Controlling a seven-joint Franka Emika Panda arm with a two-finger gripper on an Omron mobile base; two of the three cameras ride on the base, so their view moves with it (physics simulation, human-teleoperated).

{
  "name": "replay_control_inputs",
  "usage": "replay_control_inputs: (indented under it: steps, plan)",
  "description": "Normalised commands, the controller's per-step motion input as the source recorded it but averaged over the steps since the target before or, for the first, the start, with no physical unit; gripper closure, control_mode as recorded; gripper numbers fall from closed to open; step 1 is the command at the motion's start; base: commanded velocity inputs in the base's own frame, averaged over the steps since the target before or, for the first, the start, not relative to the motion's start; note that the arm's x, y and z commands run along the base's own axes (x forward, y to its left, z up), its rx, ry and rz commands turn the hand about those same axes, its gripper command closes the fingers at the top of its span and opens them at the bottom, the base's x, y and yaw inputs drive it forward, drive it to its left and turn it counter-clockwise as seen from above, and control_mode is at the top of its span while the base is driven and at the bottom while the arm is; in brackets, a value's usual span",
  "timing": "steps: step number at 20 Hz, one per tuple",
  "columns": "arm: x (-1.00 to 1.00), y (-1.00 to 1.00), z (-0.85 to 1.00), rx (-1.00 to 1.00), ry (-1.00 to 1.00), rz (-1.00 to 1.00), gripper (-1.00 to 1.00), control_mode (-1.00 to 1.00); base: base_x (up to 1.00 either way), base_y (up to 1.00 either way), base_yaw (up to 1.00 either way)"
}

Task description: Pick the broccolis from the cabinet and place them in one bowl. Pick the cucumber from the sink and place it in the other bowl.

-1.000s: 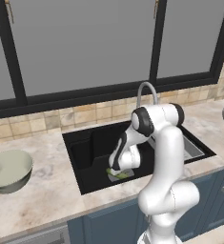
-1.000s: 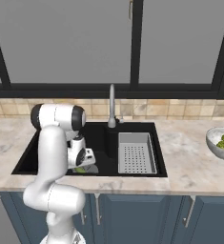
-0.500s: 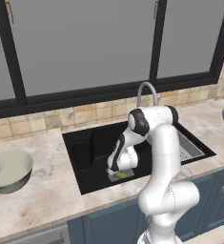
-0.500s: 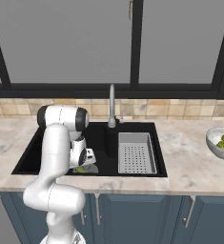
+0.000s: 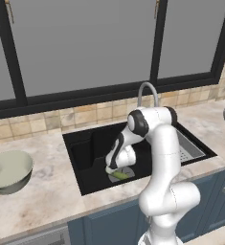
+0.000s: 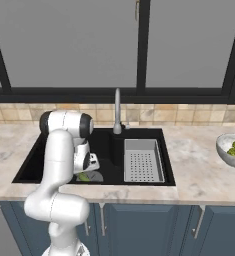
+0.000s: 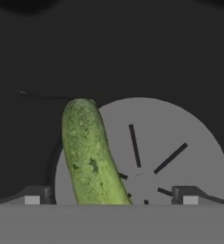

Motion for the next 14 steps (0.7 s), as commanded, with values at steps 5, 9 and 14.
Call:
replay_control_inputs:
  steps: [5, 9, 14]
  plan:
    - [0.00, 0.17, -0.05, 0.00, 0.03, 0.00, -1.00, -1.00, 0.00, 0.00, 0.00]
    - [0.00, 0.15, -0.16, 0.00, 0.04, 0.00, -1.00, -1.00, 0.00, 0.00, 0.00]
    - [0.00, 0.01, -0.14, -0.03, 0.00, 0.00, -1.00, -1.00, 0.00, 0.00, 0.00]
